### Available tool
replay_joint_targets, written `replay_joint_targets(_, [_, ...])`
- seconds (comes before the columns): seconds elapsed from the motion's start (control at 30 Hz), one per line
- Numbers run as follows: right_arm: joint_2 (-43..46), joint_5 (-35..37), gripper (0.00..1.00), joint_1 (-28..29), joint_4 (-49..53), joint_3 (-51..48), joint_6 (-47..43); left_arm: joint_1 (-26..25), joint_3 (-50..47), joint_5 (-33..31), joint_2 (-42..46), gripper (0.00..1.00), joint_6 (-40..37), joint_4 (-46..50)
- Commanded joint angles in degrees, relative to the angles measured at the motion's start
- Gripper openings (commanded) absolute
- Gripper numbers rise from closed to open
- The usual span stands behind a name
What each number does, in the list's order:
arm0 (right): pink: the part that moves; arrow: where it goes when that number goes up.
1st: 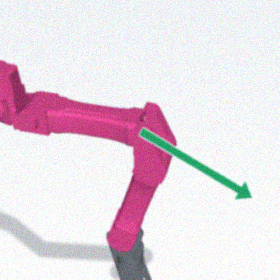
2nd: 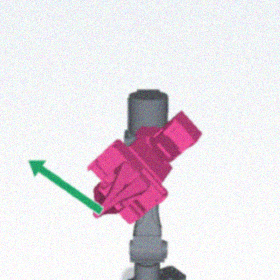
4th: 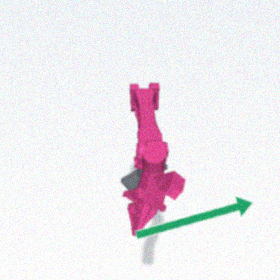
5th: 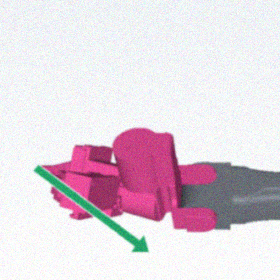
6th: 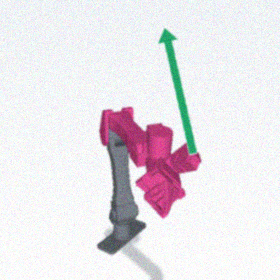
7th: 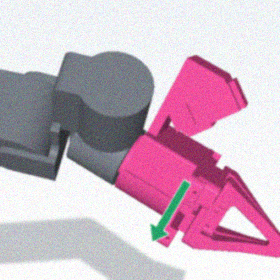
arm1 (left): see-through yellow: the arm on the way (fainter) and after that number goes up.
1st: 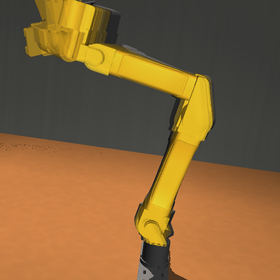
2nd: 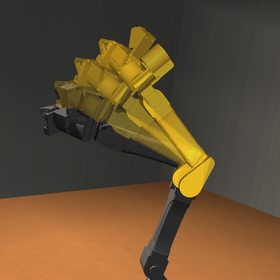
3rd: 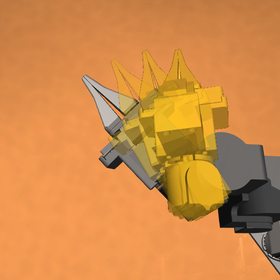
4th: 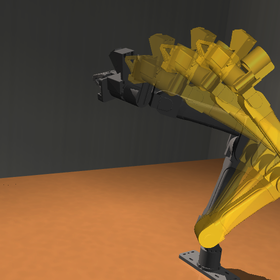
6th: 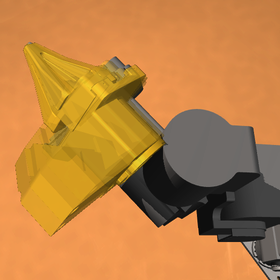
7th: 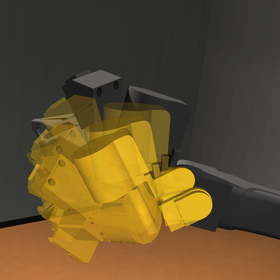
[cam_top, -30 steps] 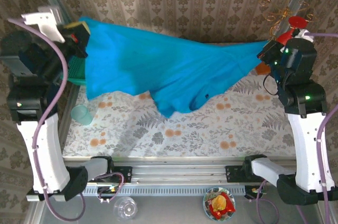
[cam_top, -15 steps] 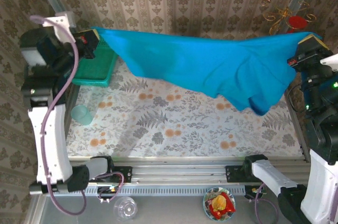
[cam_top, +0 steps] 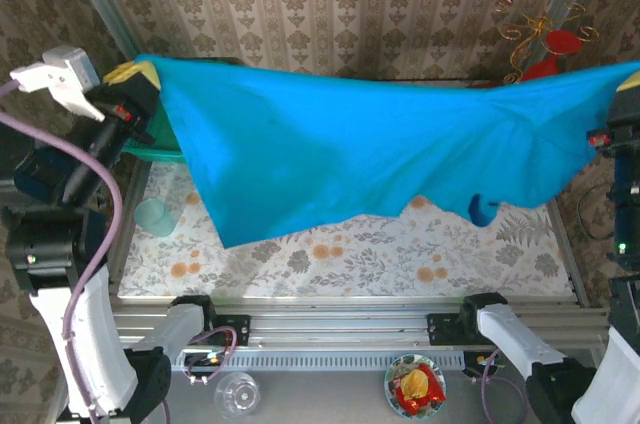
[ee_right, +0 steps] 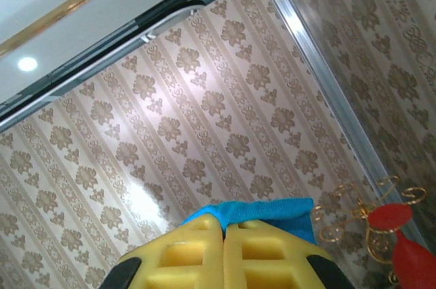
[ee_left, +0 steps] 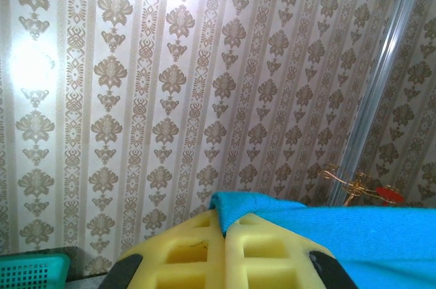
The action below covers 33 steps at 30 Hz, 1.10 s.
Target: Fold the inside-out t-shirt
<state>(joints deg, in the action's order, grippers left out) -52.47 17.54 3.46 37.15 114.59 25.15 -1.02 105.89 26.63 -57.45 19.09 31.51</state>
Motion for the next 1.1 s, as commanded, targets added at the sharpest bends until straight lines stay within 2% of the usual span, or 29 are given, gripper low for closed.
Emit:
replay_joint_targets(0.0, [-6.98, 0.09, 0.00, -0.48, -3.00, 1.75, -1.48, 0.60, 0.48, 0.51, -6.10, 0.00, 1.19, -2.87])
replay_joint_targets(0.17, [-15.23, 4.17, 0.00, -0.48, -3.24, 0.73, -0.98, 0.28, -3.47, 3.13, -14.00, 0.00, 2.46, -6.87])
replay_joint_targets(0.37, [-20.88, 4.22, 0.00, -1.50, -13.92, -9.23, 3.49, 0.36, -9.30, 2.84, -22.66, 0.00, 3.98, -14.47])
replay_joint_targets(0.47, [-25.24, 3.83, 0.00, -2.38, -16.44, -7.11, 5.43, 0.31, -5.71, 5.26, -28.66, 0.00, 4.74, -18.16])
replay_joint_targets(0.53, [-29.03, 2.88, 0.00, -2.74, -16.70, -2.54, 6.09, 0.40, -0.04, 6.20, -32.57, 0.00, 5.00, -18.47])
replay_joint_targets(0.73, [-37.91, 1.43, 0.00, -3.63, -11.27, 16.10, 6.85, 0.67, 21.55, 6.98, -43.98, 0.00, 5.77, -11.70])
replay_joint_targets(0.8, [-39.26, 1.05, 0.00, -3.81, -9.81, 19.20, 6.76, 0.77, 27.00, 7.15, -46.87, 0.00, 5.79, -8.76])
replay_joint_targets(0.93, [-37.94, -0.03, 0.00, -4.32, -8.14, 16.79, 6.59, 1.15, 29.84, 8.17, -48.64, 0.00, 5.32, -5.66])
replay_joint_targets(1.07, [-31.49, -2.38, 0.00, -4.69, -9.86, 4.04, 7.00, 1.52, 21.68, 9.72, -45.30, 0.00, 3.32, -4.25])
